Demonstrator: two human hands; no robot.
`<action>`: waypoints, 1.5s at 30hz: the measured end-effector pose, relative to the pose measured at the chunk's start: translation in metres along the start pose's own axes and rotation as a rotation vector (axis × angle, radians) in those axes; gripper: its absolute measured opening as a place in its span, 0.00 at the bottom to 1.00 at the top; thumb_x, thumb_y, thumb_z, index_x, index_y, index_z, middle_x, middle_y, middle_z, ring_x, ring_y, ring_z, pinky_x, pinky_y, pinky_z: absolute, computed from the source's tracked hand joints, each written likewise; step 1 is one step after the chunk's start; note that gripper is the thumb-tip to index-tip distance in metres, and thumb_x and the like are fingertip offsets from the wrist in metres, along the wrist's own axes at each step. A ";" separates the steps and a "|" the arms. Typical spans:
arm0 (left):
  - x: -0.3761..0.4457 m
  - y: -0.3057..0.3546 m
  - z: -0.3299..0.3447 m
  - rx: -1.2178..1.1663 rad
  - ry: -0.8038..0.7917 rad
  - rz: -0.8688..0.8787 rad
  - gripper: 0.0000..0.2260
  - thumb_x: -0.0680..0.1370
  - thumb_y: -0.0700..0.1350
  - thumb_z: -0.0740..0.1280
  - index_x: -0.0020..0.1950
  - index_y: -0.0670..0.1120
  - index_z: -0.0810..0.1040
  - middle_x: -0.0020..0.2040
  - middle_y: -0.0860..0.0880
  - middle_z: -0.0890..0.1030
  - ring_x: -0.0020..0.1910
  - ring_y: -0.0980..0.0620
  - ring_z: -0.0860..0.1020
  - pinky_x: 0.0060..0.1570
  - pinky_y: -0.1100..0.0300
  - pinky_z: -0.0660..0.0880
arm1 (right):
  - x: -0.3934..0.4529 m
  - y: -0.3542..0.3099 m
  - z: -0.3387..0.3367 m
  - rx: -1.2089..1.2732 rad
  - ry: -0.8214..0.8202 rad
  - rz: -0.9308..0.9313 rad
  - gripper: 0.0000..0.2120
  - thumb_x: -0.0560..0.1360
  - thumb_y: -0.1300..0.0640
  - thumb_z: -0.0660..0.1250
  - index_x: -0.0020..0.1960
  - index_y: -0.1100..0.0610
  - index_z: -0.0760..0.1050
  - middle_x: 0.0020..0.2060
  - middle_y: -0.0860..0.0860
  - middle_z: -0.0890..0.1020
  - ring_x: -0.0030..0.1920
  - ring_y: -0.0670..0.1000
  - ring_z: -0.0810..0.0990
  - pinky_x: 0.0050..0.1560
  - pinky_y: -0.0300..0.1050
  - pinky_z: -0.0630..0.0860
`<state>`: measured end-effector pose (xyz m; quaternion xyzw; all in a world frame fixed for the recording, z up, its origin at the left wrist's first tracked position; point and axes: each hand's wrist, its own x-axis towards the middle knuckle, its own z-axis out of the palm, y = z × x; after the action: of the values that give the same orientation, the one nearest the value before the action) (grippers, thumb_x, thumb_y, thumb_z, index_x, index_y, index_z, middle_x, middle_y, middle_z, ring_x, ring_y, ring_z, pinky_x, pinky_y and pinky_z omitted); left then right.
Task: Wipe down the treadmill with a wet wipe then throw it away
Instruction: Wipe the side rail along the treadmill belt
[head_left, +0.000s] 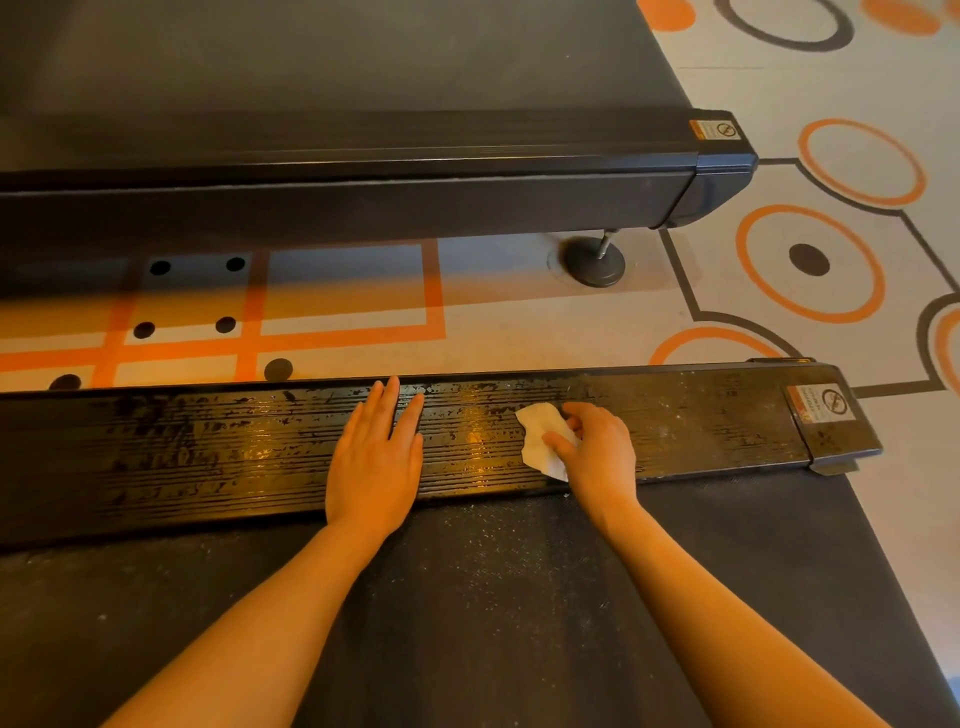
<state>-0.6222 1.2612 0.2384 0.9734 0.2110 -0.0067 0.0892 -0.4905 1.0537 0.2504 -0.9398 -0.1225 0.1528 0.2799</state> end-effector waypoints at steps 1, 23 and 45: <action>0.000 0.000 0.000 0.002 0.000 -0.002 0.23 0.82 0.49 0.58 0.77 0.46 0.63 0.78 0.42 0.59 0.77 0.44 0.55 0.73 0.50 0.53 | -0.002 -0.001 0.000 -0.006 0.002 -0.006 0.18 0.77 0.54 0.69 0.66 0.57 0.75 0.56 0.53 0.79 0.58 0.54 0.75 0.56 0.49 0.74; 0.000 0.001 -0.008 -0.086 -0.037 0.005 0.24 0.84 0.53 0.54 0.79 0.49 0.56 0.80 0.46 0.49 0.78 0.49 0.44 0.74 0.54 0.42 | -0.035 -0.018 0.013 0.044 0.055 -0.147 0.15 0.77 0.57 0.69 0.63 0.57 0.76 0.58 0.52 0.77 0.58 0.52 0.75 0.57 0.44 0.73; 0.001 0.015 -0.016 -0.176 -0.053 -0.012 0.22 0.84 0.51 0.51 0.78 0.49 0.59 0.80 0.49 0.50 0.79 0.51 0.46 0.74 0.56 0.44 | -0.039 0.014 0.021 -0.366 -0.015 -0.447 0.28 0.80 0.44 0.51 0.75 0.57 0.63 0.72 0.55 0.69 0.72 0.58 0.67 0.68 0.51 0.61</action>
<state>-0.6156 1.2515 0.2566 0.9600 0.2140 -0.0143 0.1801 -0.5320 1.0402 0.2349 -0.9232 -0.3542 0.0695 0.1316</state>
